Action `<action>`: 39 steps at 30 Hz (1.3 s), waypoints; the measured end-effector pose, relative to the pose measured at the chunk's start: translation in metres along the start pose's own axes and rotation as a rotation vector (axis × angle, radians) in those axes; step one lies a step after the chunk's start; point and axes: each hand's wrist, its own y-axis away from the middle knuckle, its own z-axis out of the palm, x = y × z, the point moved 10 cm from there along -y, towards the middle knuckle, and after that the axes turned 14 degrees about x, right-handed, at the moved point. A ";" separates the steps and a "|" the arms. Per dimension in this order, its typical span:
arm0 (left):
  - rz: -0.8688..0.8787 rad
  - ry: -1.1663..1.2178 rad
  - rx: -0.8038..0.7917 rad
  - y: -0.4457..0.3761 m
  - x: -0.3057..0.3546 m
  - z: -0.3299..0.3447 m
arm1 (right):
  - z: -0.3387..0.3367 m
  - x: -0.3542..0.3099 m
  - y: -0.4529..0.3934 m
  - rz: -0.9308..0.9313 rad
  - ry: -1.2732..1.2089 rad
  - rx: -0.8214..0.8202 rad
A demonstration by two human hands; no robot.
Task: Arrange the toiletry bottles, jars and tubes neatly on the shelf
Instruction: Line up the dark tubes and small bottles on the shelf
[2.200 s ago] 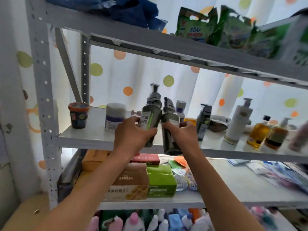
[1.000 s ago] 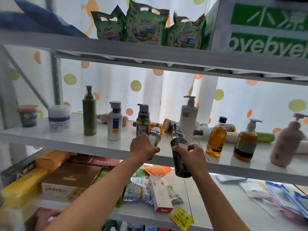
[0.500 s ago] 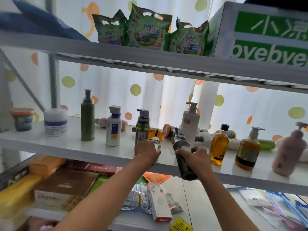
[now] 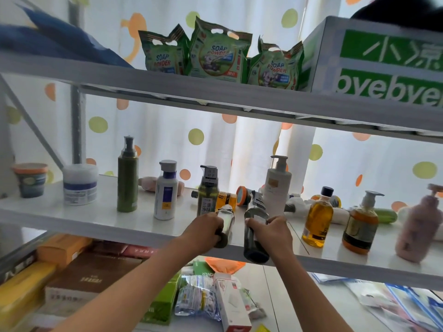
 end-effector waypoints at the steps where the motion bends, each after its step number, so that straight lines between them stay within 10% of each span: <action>1: 0.002 -0.006 0.013 -0.001 0.001 -0.001 | 0.001 -0.002 0.001 -0.005 0.010 0.000; 39: -0.005 0.309 0.088 0.014 -0.023 -0.013 | 0.035 -0.051 0.007 -0.319 0.466 0.072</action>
